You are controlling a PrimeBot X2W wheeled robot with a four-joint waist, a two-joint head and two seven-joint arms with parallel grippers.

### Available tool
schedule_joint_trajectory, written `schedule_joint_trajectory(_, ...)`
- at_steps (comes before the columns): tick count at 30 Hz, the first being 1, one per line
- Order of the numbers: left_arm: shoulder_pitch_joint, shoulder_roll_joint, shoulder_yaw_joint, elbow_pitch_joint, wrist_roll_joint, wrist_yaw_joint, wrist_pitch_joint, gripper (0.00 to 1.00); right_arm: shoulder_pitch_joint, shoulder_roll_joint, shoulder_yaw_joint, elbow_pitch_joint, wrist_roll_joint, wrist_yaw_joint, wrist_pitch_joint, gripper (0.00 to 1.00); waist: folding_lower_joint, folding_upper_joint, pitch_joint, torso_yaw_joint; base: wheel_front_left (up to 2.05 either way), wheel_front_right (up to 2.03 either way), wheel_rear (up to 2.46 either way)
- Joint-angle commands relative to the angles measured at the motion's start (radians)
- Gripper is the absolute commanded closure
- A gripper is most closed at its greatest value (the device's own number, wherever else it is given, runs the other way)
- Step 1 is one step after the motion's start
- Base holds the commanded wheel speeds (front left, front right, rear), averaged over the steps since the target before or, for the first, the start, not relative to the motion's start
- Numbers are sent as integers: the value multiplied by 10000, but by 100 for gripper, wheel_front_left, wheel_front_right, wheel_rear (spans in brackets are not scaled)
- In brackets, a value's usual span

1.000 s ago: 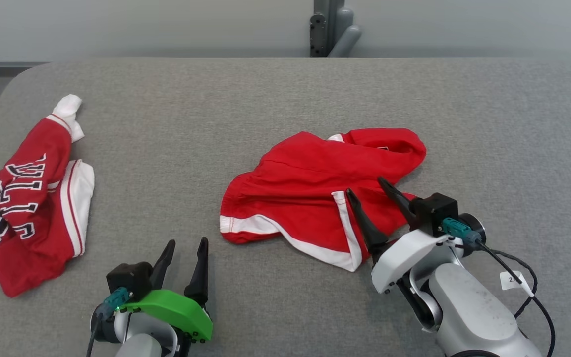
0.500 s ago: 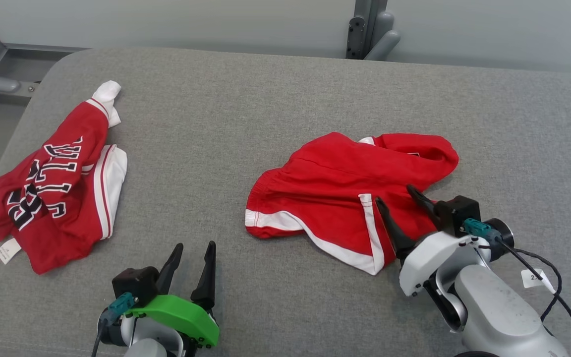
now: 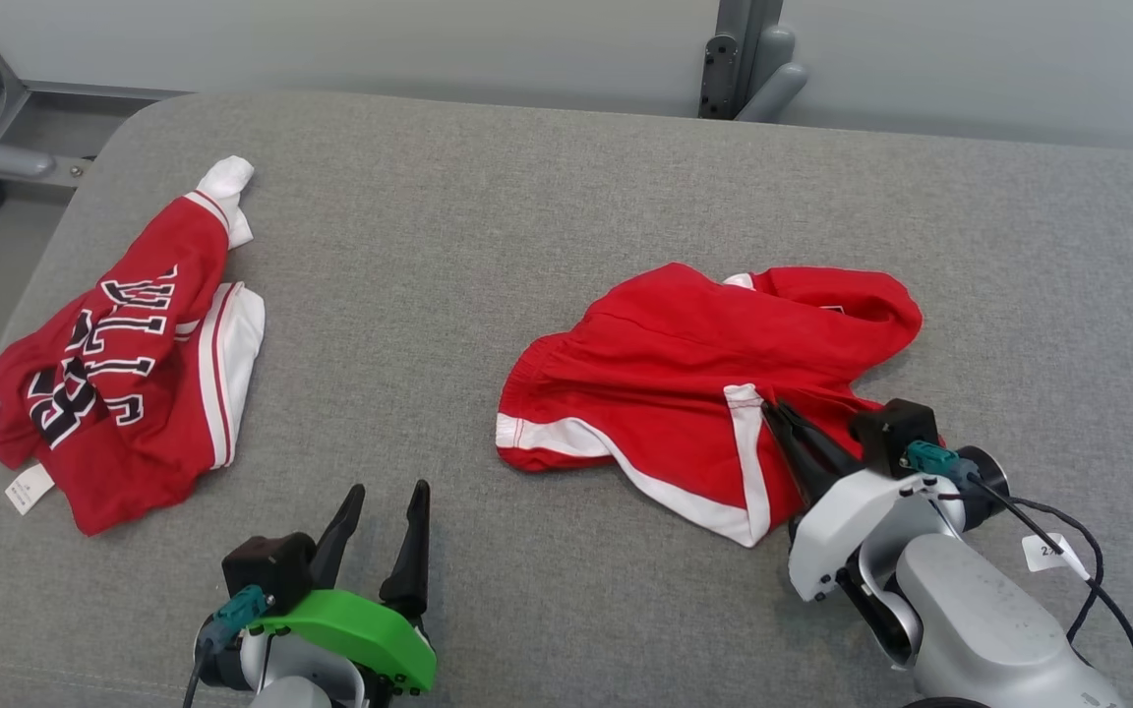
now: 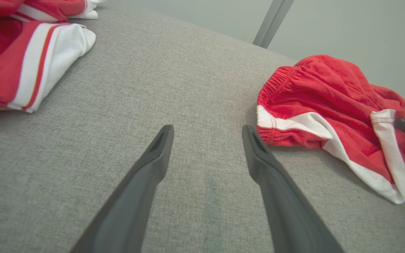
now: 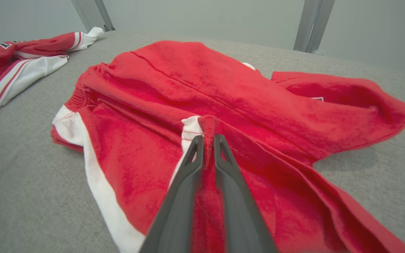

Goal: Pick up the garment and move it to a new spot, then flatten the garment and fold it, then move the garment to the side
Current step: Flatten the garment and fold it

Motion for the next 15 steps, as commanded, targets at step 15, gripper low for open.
schedule_joint_trajectory(15, 340, 30, 98, -134, 34, 14, -8, 0, 1025, 127, -1787, -1394, 256, -7, -28, 100, 0, 0, -421, -740, 0, 0, 0)
